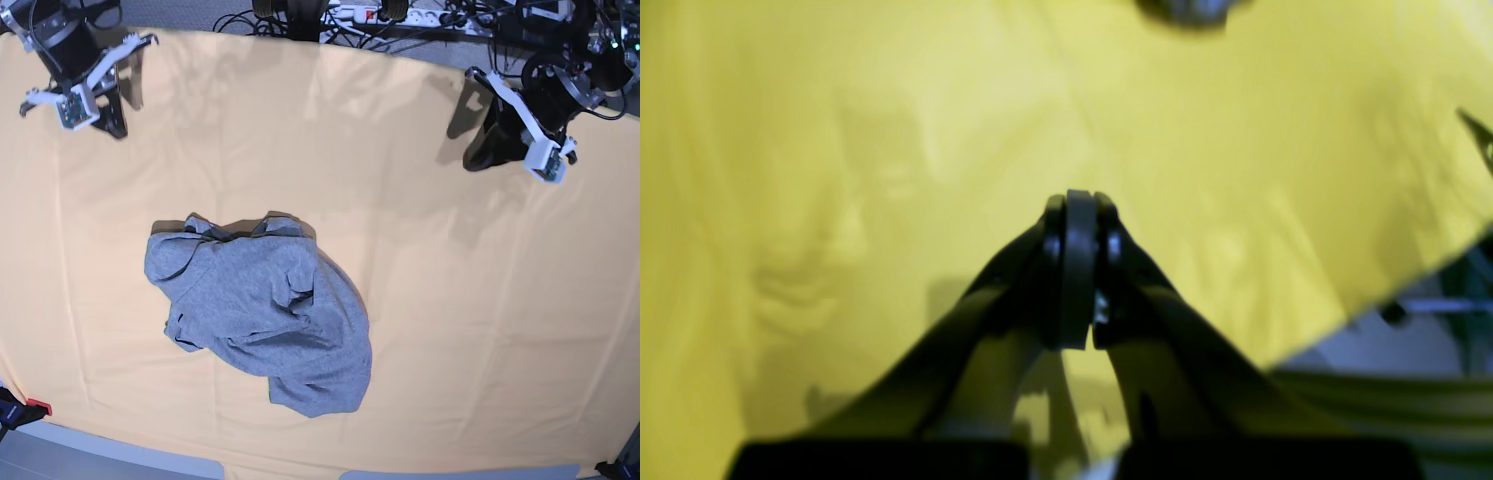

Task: Layout the t-shirt on the table in an organized manner, then fold the t-shirt properly
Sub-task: 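Lower the right gripper onto the grey t-shirt and grasp its edge, then drag the grasped shirt edge away from the pile with the right gripper, then release and regrasp the shirt fabric with the right gripper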

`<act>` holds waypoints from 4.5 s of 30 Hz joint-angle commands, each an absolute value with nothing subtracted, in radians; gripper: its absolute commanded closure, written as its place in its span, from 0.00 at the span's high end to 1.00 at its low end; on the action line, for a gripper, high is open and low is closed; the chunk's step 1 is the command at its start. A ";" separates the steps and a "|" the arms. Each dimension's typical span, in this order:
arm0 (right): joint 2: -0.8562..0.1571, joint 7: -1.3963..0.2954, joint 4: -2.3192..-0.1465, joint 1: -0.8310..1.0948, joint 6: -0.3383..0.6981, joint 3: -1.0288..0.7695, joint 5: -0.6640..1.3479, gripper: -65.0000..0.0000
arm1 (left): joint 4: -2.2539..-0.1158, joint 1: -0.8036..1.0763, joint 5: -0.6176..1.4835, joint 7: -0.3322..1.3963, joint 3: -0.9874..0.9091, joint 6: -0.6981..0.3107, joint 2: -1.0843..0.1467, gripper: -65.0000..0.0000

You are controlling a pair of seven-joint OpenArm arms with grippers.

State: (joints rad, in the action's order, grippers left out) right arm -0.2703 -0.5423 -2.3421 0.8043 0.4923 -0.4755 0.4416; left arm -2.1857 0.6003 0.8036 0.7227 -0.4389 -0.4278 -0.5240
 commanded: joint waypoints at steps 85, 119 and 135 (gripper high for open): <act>-0.302 -0.779 -2.356 0.568 0.301 -0.203 0.088 0.00 | -1.747 0.168 0.714 0.629 -0.013 -0.698 -0.667 0.00; -0.280 -0.754 -2.356 0.736 0.272 -0.287 0.327 0.58 | -1.747 0.165 0.716 0.629 -0.013 -0.698 -0.667 0.00; -0.280 -0.810 -2.205 0.615 0.435 -0.287 0.517 0.00 | -1.747 0.165 0.716 0.629 -0.013 -0.698 -0.668 0.00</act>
State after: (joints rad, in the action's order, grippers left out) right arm -0.2710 -0.8349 -2.1838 0.6151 0.4381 -0.2832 0.5083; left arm -1.7329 0.1768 0.6998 0.6537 -0.0059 -0.6895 -0.6514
